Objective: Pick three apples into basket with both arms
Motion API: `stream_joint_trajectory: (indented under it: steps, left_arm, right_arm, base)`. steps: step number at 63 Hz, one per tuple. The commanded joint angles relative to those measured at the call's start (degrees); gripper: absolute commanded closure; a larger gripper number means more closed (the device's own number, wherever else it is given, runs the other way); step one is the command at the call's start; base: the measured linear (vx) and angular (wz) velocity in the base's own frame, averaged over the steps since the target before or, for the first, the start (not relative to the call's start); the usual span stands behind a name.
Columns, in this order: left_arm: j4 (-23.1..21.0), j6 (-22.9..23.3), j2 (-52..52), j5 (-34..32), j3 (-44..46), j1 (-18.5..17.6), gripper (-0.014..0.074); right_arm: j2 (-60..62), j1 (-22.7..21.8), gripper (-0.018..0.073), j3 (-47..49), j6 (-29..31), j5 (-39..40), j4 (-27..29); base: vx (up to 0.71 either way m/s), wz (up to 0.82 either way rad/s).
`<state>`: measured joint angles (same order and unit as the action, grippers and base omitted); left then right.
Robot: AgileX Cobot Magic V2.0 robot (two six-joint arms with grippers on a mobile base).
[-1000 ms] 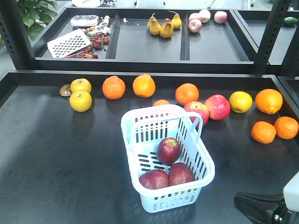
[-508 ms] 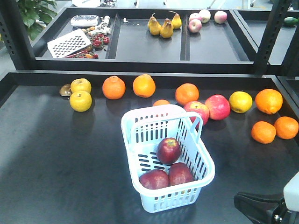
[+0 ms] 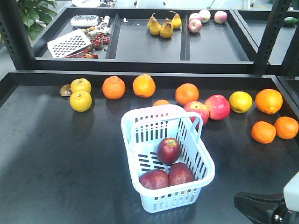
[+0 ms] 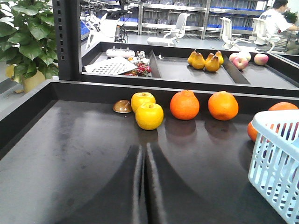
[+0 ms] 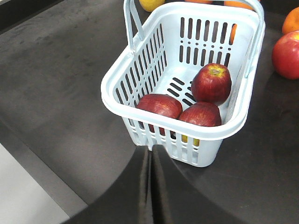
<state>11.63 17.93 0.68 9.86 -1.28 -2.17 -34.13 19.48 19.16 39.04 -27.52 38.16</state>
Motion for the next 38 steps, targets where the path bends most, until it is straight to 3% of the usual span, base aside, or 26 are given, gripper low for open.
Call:
stream_joint_trajectory:
  steps: [1, 12, 23, 31, 38]
  left_arm:
    - [0.10, -0.09, 0.93, -3.70, -0.49, 0.05, 0.0603]
    - [0.10, -0.09, 0.93, -3.70, -0.49, 0.05, 0.0603]
    - [0.10, -0.09, 0.93, -3.70, -0.49, 0.05, 0.0603]
    - [0.10, -0.09, 0.93, -3.70, -0.49, 0.05, 0.0603]
    - [0.10, -0.09, 0.93, -3.70, -0.49, 0.05, 0.0603]
  right_arm:
    - [0.04, 0.02, 0.0564, 1.70, 0.15, 2.56, 0.83]
    - [0.60, 0.02, 0.0564, 0.48, 0.15, 3.35, 0.84]
    - [5.69, 0.02, 0.0564, -6.74, -1.65, 5.62, -1.26]
    - [11.25, 0.02, 0.0564, -10.46, -16.28, 12.47, -8.99]
    - [16.51, -0.04, 0.0564, -12.99, -35.49, 17.11, -23.87]
  base:
    - [0.00, 0.00]
    - [0.00, 0.00]
    - [0.00, 0.00]
    - [0.00, 0.00]
    - [0.00, 0.00]
